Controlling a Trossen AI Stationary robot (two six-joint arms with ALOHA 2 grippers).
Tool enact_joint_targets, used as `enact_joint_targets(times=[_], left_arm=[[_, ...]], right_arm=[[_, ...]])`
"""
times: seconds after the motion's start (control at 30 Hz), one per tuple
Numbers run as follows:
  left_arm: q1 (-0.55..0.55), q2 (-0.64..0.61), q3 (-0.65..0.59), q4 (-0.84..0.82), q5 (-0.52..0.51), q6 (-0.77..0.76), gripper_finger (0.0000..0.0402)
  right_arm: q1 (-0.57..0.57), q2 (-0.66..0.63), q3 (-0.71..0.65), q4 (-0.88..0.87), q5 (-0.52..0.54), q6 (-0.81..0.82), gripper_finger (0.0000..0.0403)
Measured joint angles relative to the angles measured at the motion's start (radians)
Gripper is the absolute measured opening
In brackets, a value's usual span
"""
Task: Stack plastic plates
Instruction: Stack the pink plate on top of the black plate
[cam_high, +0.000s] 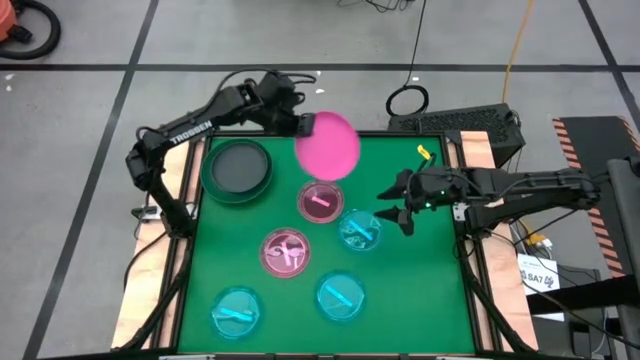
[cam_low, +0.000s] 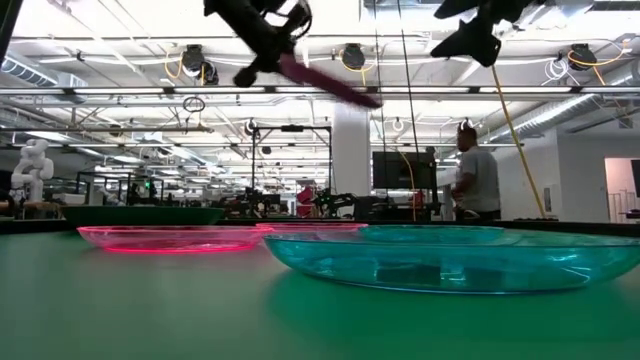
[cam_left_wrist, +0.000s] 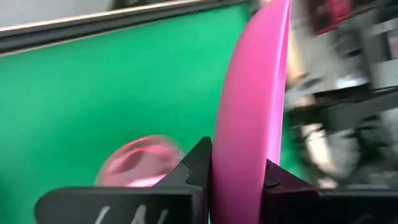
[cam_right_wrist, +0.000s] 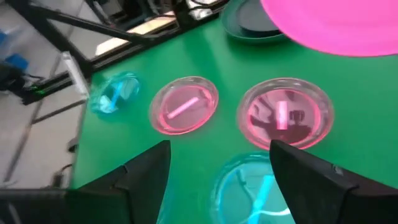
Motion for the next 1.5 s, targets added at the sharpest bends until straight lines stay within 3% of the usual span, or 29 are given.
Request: enact_joint_targets(times=[0.23,0.4,0.9,1.2,1.5], left_arm=[[0.048,0.002,0.026,-0.392,-0.112,0.217,0.0043],[0.093,0.002,0.026,-0.571,-0.212,0.333,0.0043],[0.35,0.002,0.025,-0.695,-0.201,0.564,0.0043],[0.426,0.002,0.024,-0.692,-0.259,0.788,0.0042],[0.511,0.004,-0.02,-0.64,-0.216,0.794,0.005]], right_arm=[[-0.001,-0.018,0.0,-0.066,0.0,0.084,0.0267],[0.0,-0.04,0.0,-0.112,-0.001,0.108,0.0267],[0.0,-0.057,0.002,-0.193,0.029,0.084,0.0267],[-0.047,-0.057,0.002,-0.2,0.035,-0.002,0.0267],[-0.122,-0.057,0.002,-0.2,0.035,-0.051,0.0267]])
